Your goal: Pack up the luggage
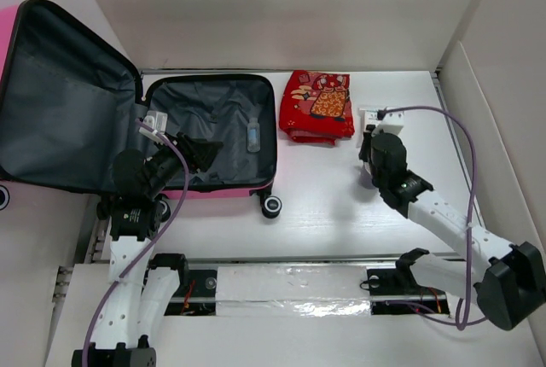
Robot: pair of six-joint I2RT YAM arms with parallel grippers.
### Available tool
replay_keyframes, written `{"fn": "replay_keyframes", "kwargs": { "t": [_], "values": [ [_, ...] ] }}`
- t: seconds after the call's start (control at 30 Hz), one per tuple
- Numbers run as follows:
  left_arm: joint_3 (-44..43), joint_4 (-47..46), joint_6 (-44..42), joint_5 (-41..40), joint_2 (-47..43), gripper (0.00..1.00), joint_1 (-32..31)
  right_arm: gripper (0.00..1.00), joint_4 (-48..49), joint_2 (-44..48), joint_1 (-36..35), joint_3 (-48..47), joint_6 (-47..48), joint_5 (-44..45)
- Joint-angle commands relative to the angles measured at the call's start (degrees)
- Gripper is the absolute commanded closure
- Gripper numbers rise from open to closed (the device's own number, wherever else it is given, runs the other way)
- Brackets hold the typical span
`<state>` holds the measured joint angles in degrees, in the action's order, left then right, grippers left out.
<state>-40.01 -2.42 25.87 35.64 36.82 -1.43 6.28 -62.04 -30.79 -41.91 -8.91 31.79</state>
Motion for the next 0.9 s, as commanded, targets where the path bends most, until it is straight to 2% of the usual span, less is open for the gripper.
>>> {"fn": "replay_keyframes", "kwargs": {
  "t": [0.0, 0.07, 0.13, 0.37, 0.57, 0.63, 0.73, 0.77, 0.83, 0.87],
  "values": [
    [-2.0, -3.6, 0.2, 1.5, 0.4, 0.43, -0.8, 0.66, -1.8, 3.9, 3.5, 4.5, -6.1, 1.3],
    [-1.8, -4.0, 0.5, 1.6, 0.2, 0.43, -0.8, 0.43, -3.3, 4.0, 4.8, 5.2, -8.2, 0.6],
    [-1.7, -4.0, 0.5, 1.4, -0.3, 0.43, -0.8, 0.37, -5.6, 3.0, 6.6, 5.5, -10.1, 0.1],
    [-1.7, -3.2, 0.1, 0.4, -1.2, 0.43, -0.8, 0.37, -5.7, -3.9, 9.7, 4.3, -10.4, -7.8],
    [-1.7, -3.6, 0.3, 0.8, -1.8, 0.43, -0.8, 0.43, -6.1, -8.1, 11.0, 3.1, -10.3, -13.2],
    [-1.7, -3.4, 0.2, 0.7, -2.1, 0.43, -0.8, 0.47, -6.1, -9.1, 11.0, 3.0, -10.4, -13.1],
    [-2.0, -3.0, 0.0, 0.2, -2.0, 0.43, -1.3, 0.59, -6.1, -10.6, 11.0, 2.9, -10.7, -12.9],
    [-1.9, -2.9, 0.0, 0.3, -2.0, 0.43, -1.3, 0.79, -6.1, -10.8, 11.0, 3.0, -10.8, -12.8],
    [-1.8, -2.9, 0.0, 0.3, -2.4, 0.43, -1.3, 0.96, -7.9, -9.9, 10.2, 3.1, -10.7, -11.1],
    [-1.8, -2.8, -0.1, 0.2, -2.5, 0.43, -1.3, 1.00, -8.0, -8.7, 9.3, 3.2, -10.6, -10.1]
  ]
}}
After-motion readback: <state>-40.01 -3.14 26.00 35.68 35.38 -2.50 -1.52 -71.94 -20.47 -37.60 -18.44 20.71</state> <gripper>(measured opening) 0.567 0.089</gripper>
